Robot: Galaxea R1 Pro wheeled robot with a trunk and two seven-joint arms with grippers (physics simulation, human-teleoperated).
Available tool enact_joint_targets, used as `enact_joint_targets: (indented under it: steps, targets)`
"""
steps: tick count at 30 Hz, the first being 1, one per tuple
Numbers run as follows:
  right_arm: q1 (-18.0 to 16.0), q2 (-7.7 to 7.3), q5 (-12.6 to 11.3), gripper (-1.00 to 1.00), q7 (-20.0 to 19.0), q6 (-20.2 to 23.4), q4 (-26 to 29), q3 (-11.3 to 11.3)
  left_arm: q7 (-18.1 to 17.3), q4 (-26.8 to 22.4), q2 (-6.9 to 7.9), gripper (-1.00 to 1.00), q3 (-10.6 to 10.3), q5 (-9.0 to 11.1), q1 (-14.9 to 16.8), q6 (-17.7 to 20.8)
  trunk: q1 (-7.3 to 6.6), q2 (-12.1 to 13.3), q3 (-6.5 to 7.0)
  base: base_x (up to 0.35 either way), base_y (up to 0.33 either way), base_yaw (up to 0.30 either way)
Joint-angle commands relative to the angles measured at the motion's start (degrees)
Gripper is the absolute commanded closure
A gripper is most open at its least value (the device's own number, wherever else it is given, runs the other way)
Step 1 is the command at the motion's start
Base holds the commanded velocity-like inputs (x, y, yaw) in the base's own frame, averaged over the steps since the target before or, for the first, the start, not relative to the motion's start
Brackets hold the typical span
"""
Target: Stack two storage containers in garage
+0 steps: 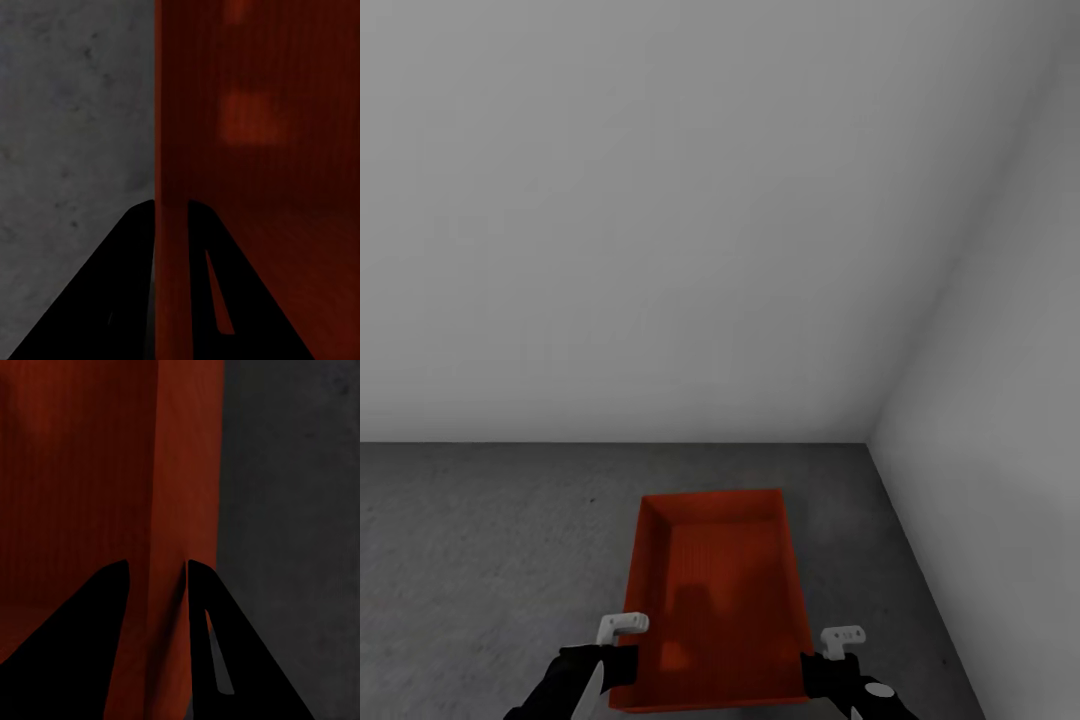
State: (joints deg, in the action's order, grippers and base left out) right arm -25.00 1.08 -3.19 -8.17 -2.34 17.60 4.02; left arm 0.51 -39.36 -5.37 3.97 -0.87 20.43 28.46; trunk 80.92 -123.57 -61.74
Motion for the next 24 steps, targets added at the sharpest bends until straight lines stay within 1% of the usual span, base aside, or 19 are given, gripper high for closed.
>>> enact_joint_targets:
  steps: [1,2,21,24]
  targets:
    - [0.04,1.55,-0.23,1.0,-0.09,-0.21,-0.29,1.6,-0.07,-1.5,-2.19,1.0,0.42,0.08,0.05,-3.94,-0.01,-0.02,-0.05,0.0,0.0,0.0]
    - [0.04,1.55,-0.23,1.0,-0.09,-0.21,-0.29,1.6,-0.07,-1.5,-2.19,1.0,0.42,0.08,0.05,-3.94,-0.01,-0.02,-0.05,0.0,0.0,0.0]
    - [0.04,1.55,-0.23,1.0,-0.09,-0.21,-0.28,1.6,-0.07,-1.5,-2.21,1.0,0.42,0.08,0.04,-3.94,4.16,-7.64,-3.46,0.0,0.0,0.0]
    - [0.04,1.55,-0.23,1.0,-0.09,-0.21,-0.29,1.6,-0.07,-1.5,-2.21,1.0,0.42,0.08,0.04,-3.94,4.16,-7.64,-3.46,0.0,0.0,0.0]
